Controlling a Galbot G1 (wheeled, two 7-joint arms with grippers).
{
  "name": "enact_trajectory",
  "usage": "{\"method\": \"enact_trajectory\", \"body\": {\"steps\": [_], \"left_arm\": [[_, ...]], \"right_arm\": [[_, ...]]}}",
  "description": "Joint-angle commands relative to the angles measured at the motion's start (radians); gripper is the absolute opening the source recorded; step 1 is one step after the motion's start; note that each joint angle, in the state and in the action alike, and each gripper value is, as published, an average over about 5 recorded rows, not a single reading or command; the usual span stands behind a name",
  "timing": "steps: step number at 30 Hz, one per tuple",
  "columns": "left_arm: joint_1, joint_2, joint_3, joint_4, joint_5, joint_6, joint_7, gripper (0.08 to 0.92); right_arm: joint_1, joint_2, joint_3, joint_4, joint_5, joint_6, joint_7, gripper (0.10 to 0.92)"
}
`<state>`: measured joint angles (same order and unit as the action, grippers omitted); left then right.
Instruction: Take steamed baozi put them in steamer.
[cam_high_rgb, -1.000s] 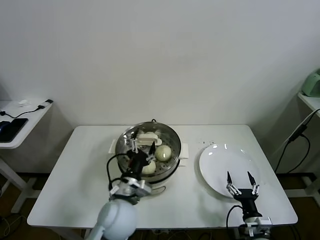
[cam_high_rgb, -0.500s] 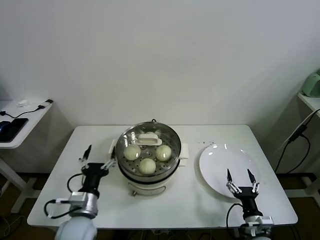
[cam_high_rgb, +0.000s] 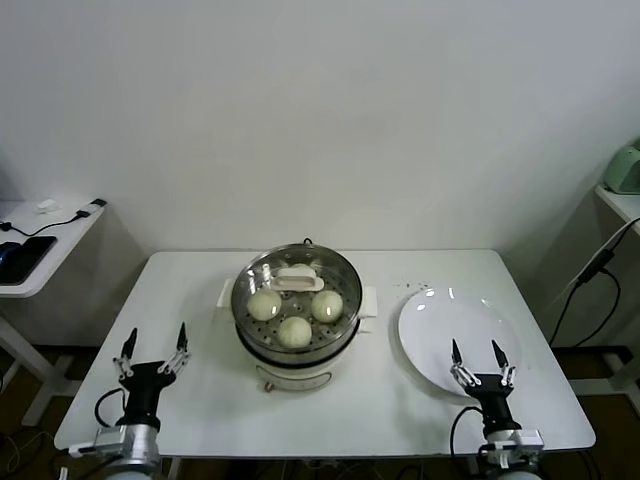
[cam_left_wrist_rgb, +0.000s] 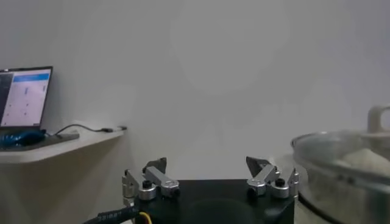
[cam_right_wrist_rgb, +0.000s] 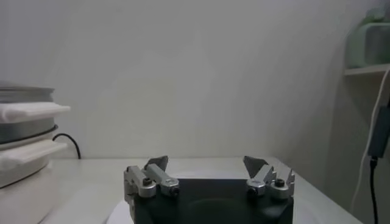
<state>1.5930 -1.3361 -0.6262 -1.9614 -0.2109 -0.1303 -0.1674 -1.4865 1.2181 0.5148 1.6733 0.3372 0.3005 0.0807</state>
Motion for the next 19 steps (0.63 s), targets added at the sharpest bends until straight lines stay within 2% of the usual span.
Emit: {"method": "enact_trajectory", "body": {"steps": [1, 19], "left_arm": [[0.042, 0.001, -0.008, 0.081, 0.017, -0.102, 0.023, 0.823], [0.051, -0.008, 0.04, 0.085, 0.035, -0.12, 0.062, 0.823]], "right_arm": [[-0.001, 0.0, -0.003, -0.006, -0.001, -0.009, -0.003, 0.823], [-0.007, -0.003, -0.004, -0.016, -0.009, -0.007, -0.018, 0.823]]}}
